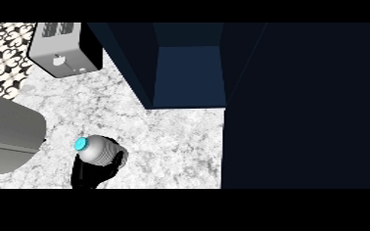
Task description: Pick up the bottled water, place it into the cabinet and close the cabinet
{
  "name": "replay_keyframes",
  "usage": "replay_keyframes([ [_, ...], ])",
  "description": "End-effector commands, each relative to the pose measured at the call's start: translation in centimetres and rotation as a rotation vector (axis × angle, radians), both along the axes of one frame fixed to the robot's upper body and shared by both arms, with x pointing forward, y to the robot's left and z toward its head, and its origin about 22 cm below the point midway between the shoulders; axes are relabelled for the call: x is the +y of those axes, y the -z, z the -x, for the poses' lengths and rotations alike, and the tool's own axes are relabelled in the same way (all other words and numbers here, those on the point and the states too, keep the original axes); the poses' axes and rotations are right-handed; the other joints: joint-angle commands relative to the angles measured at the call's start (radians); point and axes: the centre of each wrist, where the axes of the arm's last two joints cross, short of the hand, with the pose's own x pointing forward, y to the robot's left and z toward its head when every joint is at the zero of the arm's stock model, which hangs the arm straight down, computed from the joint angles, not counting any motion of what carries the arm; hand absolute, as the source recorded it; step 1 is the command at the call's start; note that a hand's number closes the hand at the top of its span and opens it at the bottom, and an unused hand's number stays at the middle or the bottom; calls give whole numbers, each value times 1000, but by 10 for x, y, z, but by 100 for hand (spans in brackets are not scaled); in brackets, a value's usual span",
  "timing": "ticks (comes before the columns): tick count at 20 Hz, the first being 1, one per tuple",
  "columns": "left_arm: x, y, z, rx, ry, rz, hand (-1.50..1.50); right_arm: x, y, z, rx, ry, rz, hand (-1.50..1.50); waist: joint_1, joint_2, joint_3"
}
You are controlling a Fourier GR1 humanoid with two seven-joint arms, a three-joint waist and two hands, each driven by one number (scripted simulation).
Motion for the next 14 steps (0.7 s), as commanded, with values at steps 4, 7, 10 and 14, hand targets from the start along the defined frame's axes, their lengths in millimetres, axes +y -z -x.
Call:
replay_keyframes([
  [4, 25, -13, -13, -99, 0, -43, 150, 26, -40, 17, -59, -38, -16, -150, 3, -2, 1],
  [7, 32, -17, -24, -116, 18, -37, 150, 17, -33, 17, -82, -38, -30, -150, -1, -1, 1],
  [10, 64, -29, -35, -139, 38, -11, 150, 14, -26, 25, -59, -38, -40, -150, -7, -1, 0],
  [14, 41, -33, -46, -154, 96, -67, 150, 23, -36, 17, -88, -28, -20, -150, 6, -1, 1],
])
